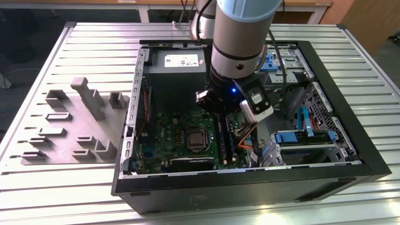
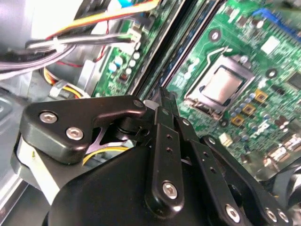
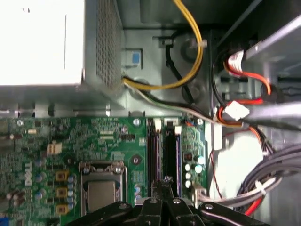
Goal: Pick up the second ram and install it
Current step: 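Press down the second ram until it locks into place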
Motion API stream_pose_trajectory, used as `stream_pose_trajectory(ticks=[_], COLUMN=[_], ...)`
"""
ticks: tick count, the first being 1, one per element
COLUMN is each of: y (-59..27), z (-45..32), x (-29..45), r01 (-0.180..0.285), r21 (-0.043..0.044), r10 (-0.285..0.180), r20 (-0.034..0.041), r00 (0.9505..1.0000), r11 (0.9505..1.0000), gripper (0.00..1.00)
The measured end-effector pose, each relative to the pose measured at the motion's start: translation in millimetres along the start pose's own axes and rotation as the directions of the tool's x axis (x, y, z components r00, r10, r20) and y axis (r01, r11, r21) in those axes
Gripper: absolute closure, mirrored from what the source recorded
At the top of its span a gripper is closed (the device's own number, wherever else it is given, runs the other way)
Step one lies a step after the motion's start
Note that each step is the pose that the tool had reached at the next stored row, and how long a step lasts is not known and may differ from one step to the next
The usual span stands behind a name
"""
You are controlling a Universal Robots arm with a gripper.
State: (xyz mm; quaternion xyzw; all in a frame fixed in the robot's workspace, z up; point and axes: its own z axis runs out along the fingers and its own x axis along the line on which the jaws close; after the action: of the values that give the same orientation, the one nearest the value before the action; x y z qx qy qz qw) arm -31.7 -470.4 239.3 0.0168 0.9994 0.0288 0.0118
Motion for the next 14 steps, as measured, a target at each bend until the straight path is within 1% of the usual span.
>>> stream_pose_trajectory(ticks=[3, 7, 11, 14], y=[9.2, 19.2, 22.4, 26.8], z=[0.7, 1.8, 7.5, 10.1], x=[0.3, 0.7, 0.9, 1.1], r01=[0.0, 0.0, 0.0, 0.0], r21=[-0.0001, 0.0, 0.0, 0.0], r10=[0.0, 0.0, 0.0, 0.0], r20=[0.0, 0.0, 0.0, 0.0], r00=[1.0, 1.0, 1.0, 1.0], r11=[1.0, 1.0, 1.0, 1.0], gripper=[0.89, 0.89, 0.89, 0.89])
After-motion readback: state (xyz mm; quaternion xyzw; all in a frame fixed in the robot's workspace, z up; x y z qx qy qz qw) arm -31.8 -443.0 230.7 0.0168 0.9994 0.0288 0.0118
